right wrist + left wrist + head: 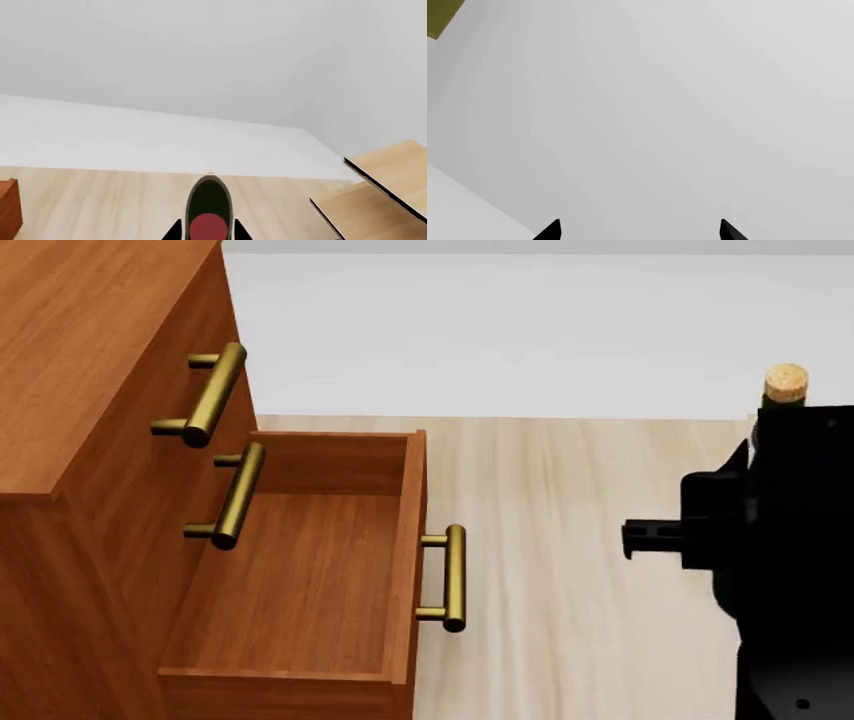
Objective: Put the wine bottle in the bottom drawer of the cabinet.
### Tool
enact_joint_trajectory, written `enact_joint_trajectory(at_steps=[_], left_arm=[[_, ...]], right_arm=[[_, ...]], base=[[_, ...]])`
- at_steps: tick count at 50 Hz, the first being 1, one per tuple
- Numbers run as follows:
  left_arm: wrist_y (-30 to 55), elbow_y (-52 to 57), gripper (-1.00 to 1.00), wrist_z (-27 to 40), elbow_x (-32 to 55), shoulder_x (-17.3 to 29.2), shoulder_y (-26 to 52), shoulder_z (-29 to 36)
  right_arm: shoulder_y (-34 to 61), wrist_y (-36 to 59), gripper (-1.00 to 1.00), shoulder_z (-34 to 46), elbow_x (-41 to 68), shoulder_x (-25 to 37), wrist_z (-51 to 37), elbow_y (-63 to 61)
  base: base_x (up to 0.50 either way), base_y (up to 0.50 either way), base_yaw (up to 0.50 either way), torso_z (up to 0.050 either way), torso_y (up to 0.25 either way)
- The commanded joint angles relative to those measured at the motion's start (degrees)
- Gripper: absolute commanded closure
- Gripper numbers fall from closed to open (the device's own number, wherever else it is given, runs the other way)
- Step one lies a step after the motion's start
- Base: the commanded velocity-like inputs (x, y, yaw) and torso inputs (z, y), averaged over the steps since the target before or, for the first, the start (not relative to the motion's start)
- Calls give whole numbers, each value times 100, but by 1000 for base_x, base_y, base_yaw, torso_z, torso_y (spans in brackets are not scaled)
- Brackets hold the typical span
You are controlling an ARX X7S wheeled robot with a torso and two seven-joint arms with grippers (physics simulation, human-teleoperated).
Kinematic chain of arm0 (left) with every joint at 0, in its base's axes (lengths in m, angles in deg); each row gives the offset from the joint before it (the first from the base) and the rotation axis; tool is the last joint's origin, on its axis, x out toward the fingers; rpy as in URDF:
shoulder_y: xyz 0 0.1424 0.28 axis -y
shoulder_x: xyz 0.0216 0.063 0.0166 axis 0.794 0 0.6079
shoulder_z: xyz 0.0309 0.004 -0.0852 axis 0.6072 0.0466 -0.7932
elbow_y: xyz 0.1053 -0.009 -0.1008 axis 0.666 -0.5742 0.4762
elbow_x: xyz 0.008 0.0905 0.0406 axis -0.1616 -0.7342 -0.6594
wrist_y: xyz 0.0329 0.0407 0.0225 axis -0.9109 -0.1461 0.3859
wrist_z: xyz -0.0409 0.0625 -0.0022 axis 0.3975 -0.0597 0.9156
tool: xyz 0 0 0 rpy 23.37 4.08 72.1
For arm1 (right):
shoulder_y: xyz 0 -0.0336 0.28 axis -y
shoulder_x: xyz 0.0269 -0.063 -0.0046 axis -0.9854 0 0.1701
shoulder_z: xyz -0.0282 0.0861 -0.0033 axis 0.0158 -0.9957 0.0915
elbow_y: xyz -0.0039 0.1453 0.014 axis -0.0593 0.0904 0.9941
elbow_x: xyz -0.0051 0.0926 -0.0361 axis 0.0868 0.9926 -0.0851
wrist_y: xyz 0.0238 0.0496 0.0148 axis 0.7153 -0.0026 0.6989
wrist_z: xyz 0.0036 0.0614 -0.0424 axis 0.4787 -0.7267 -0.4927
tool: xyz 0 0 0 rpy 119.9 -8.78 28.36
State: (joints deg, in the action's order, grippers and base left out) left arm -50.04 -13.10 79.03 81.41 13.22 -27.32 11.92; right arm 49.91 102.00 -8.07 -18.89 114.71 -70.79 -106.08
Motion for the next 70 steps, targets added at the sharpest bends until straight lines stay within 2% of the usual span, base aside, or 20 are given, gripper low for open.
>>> enact_joint_trajectory(at_steps=[1, 13, 21, 23, 38, 47, 51, 54, 56, 58, 60, 63, 64, 67, 69, 70], left_arm=[[-24, -12, -100, -7, 11, -2, -5, 1], [-3, -13, -100, 7, 0, 11, 8, 11], [-31, -52, -100, 21, -32, 4, 7, 13], [-6, -43, -100, 32, -43, 11, 11, 16], [11, -56, -100, 56, -91, 25, 10, 21], [43, -36, -100, 79, -116, 29, 6, 22], [-121, -243, -100, 22, -93, 54, 53, 22], [-158, -278, -100, 7, -81, 54, 57, 22], [-242, -383, -100, -17, -82, 61, 77, 24], [-248, -407, -100, -16, -87, 70, 89, 27], [-219, -476, -100, -21, -83, 136, 162, 37], [-426, -653, -100, -59, -100, 95, 148, 31], [-219, -527, -100, -20, -93, 165, 202, 45], [-544, -820, -100, -85, -111, 115, 189, 36], [-274, -608, -100, -25, -111, 172, 220, 48], [-504, -803, -100, -75, -113, 133, 206, 39]], right_arm=[[938, 943, 100, -49, 306, -66, 65, -452], [2076, 2709, 100, -335, 1317, -548, 53, -621], [3205, 2743, 100, 258, 3537, -347, -1728, 508], [3423, 2739, 100, 190, 4145, -412, -2136, 850], [4863, 2573, 100, 718, 6325, -802, -3804, 2804], [5320, 2145, 100, 864, 6168, -1115, -3503, 3715], [5376, 1775, 100, 586, 6752, -1399, -4643, 4530], [5514, 1748, 100, 799, 6419, -1447, -4136, 4693], [5547, 1570, 100, 699, 6530, -1568, -4293, 5080], [5622, 1615, 100, 775, 6483, -1600, -4079, 5197], [5643, 1445, 100, 595, 6751, -1734, -4386, 5581], [5701, 1363, 100, 564, 6810, -1822, -4311, 5842], [5748, 1330, 100, 615, 6731, -1847, -4223, 5977], [5802, 1340, 100, 638, 6769, -1906, -4093, 6250], [5857, 1285, 100, 701, 6660, -1929, -3890, 6404], [5870, 1286, 100, 694, 6684, -1939, -3883, 6468]], base=[[0, 0, 0, 0, 0], [0, 0, 0, 1, 1], [0, 0, 0, 0, 0], [0, 0, 0, 0, 0], [0, 0, 0, 0, 1], [0, 0, 0, 0, 1], [0, 0, 0, 0, 0], [0, 0, 0, 0, 0], [0, 0, 0, 0, 0], [0, 0, 0, 0, 0], [0, 0, 0, 0, 5], [0, 0, 0, 0, 0], [0, 0, 0, 0, 0], [0, 0, 0, 0, 0], [0, 0, 0, 0, 0], [0, 0, 0, 0, 0]])
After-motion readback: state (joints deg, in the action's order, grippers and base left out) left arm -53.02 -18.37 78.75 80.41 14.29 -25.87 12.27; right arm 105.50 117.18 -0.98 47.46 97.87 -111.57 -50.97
